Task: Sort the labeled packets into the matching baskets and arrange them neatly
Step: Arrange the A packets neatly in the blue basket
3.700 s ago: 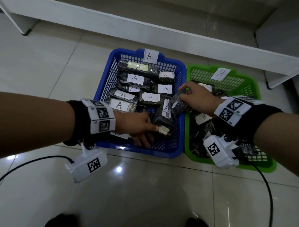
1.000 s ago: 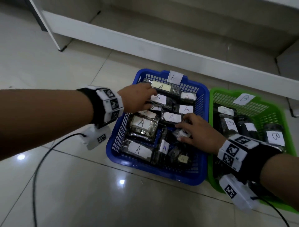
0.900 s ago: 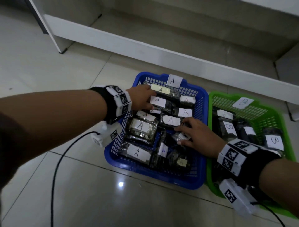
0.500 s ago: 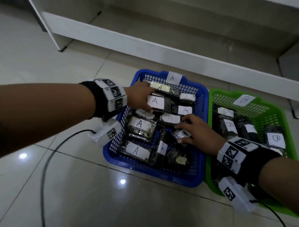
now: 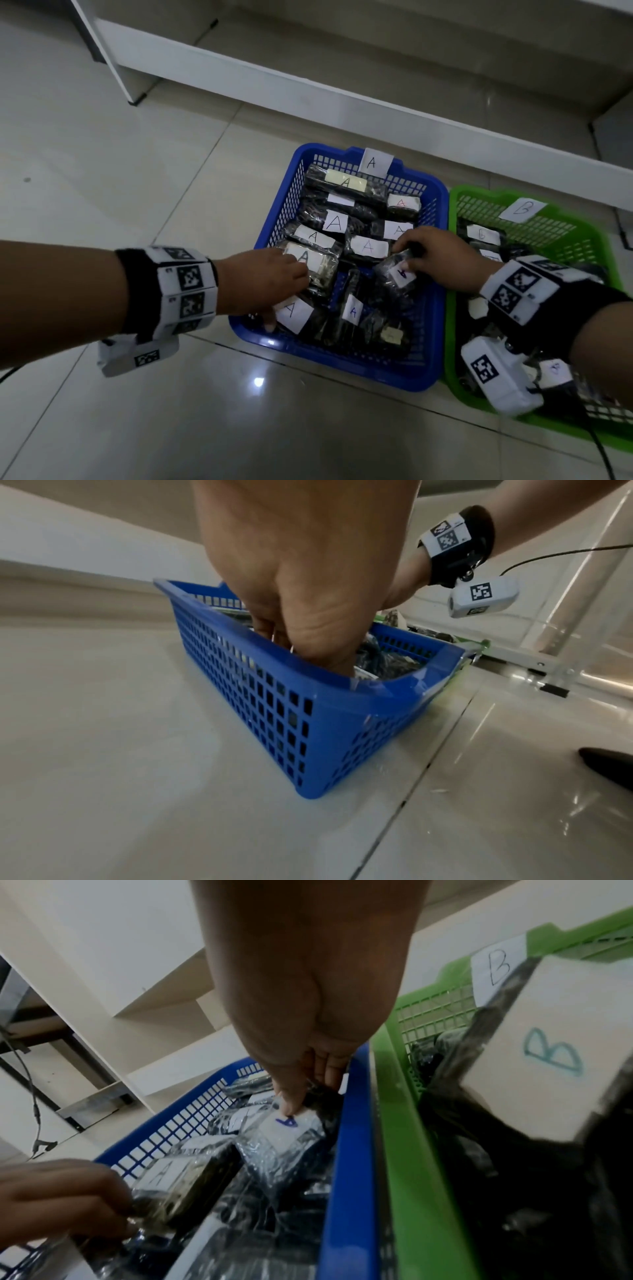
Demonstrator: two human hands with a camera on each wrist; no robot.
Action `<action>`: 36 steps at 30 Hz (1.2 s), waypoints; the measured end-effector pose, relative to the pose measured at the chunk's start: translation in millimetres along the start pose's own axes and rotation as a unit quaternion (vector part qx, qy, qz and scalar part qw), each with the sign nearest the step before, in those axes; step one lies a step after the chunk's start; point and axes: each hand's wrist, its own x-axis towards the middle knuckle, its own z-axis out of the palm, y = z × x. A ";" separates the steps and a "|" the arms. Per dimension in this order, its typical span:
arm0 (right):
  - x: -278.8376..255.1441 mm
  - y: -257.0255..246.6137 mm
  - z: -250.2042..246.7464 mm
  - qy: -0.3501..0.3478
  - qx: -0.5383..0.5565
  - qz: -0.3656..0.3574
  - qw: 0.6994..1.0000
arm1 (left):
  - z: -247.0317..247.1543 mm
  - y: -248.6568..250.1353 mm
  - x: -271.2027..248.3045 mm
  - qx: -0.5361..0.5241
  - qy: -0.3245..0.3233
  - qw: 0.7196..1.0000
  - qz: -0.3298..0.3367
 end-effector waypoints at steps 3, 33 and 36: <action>0.1 -0.1 -6.5 0.024 0.044 -0.002 0.999 | 7.9 -2.9 0.8 -0.002 0.030 1.000 0.008; -3.9 -51.2 41.3 -0.006 0.010 -0.045 0.999 | 25.7 1.7 1.8 -0.047 0.112 0.993 -0.004; -14.0 -54.8 50.7 -0.009 -0.173 -0.064 0.983 | 25.2 0.6 2.8 -0.047 0.095 0.994 -0.002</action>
